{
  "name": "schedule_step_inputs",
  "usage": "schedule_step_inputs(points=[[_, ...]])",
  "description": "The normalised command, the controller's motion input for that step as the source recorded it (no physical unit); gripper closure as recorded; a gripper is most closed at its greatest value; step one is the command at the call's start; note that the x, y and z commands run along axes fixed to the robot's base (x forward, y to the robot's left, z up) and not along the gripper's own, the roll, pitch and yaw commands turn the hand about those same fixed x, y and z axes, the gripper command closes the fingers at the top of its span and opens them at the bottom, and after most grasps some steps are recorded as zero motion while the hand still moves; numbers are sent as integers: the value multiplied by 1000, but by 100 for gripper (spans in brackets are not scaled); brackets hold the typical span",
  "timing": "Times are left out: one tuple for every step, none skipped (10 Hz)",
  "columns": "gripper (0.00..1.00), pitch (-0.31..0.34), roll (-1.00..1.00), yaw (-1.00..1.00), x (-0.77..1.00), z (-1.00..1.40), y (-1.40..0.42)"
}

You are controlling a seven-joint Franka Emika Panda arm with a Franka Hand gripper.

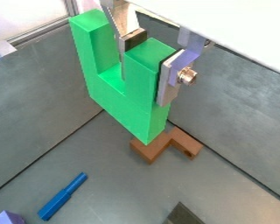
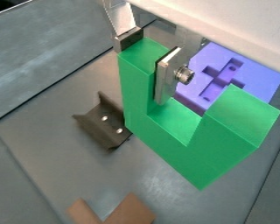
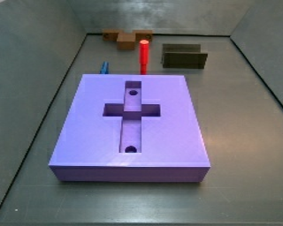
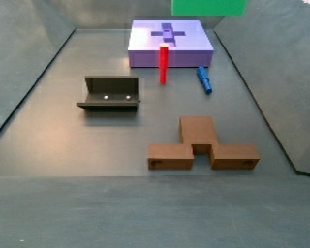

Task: Pick up the green object. Move up. Move to above the board. Insert the green object.
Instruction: Move to above the board.

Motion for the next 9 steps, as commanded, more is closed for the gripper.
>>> schedule_step_inputs(points=[[100,170,67,56,-12,163,-1400],[100,132,71,48,-15,173,-1400],[100,85,5,22,-9,175,-1400],[100,74,24,17,-4,181,-1400],[100,70,20,16,-1,193,-1400],[100,76,-7,11,14,198,-1400],[100,92,16,7,30,199,-1400],[100,134,5,10,95,220,-1400],[100,152,4,7,83,131,-790]])
